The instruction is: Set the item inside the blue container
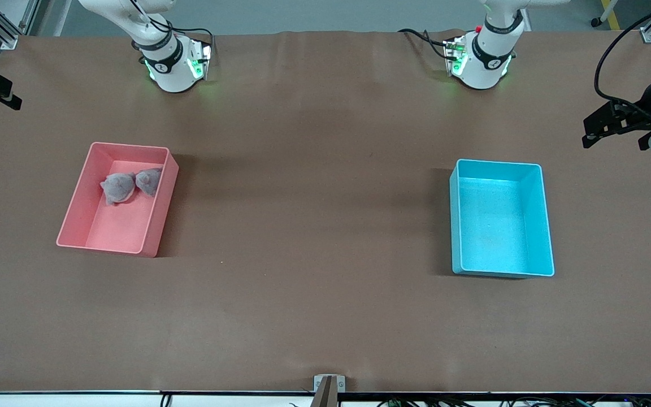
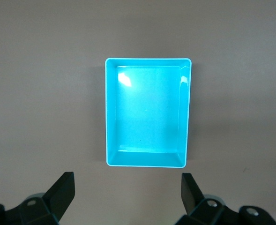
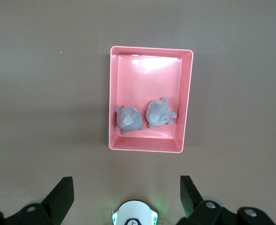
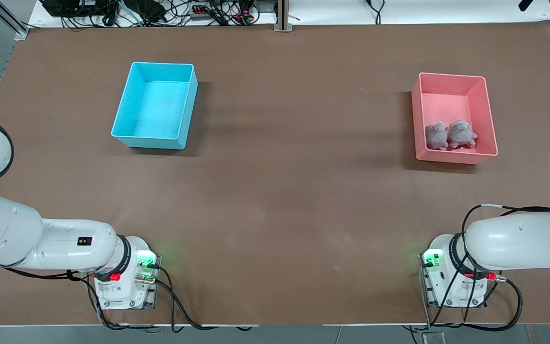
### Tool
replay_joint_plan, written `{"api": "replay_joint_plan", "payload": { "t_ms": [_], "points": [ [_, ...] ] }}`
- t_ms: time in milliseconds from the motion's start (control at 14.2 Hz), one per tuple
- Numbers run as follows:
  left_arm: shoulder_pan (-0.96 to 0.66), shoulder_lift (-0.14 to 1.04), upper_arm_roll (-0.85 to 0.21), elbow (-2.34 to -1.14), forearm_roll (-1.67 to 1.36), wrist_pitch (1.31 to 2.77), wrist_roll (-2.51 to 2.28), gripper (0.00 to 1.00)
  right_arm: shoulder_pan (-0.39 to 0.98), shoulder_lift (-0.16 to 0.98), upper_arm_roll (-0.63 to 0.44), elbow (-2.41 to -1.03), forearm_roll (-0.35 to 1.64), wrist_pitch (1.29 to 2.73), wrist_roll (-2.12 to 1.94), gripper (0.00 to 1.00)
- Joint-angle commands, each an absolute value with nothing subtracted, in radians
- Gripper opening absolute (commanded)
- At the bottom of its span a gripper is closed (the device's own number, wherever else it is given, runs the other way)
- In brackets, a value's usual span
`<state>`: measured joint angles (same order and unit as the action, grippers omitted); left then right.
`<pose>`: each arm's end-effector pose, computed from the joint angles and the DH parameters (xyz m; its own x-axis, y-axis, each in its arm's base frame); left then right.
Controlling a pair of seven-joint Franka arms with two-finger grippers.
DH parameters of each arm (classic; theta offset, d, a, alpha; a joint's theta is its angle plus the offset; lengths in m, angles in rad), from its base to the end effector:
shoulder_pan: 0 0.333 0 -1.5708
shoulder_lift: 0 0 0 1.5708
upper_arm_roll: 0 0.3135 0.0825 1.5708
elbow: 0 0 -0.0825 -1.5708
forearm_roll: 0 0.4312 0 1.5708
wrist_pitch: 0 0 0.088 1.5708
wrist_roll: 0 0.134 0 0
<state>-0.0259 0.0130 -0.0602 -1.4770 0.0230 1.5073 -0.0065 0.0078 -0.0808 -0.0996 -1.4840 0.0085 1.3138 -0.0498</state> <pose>0.5981 -0.0482 0.6300 0.9968 -0.0780 0.0175 -0.0776 -0.9967 -0.0220 0.5417 -0.0511 0.6639 0.9953 -0.0384 -0.0887 -0.0404 -0.9990 -0.0209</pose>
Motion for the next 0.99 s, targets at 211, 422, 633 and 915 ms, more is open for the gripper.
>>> {"api": "replay_joint_plan", "payload": {
  "t_ms": [211,422,633,915],
  "points": [
    [-0.018,0.011,-0.057,-1.473,-0.002,1.502,0.015,1.0,0.002,-0.042,-0.107,-1.486,0.018,1.322,-0.054,1.0],
    [-0.017,0.014,-0.057,-1.476,-0.002,1.503,0.015,1.0,-0.04,0.113,-0.107,-1.482,0.011,1.341,-0.052,1.0],
    [-0.009,0.014,-0.057,-1.489,-0.002,1.506,0.021,1.0,-0.066,0.186,-0.107,-1.491,0.005,1.399,-0.086,1.0],
    [-0.009,0.012,-0.057,-1.497,-0.002,1.506,0.021,1.0,-0.083,0.147,-0.107,-1.82,0.018,1.664,0.035,1.0]
  ]
}}
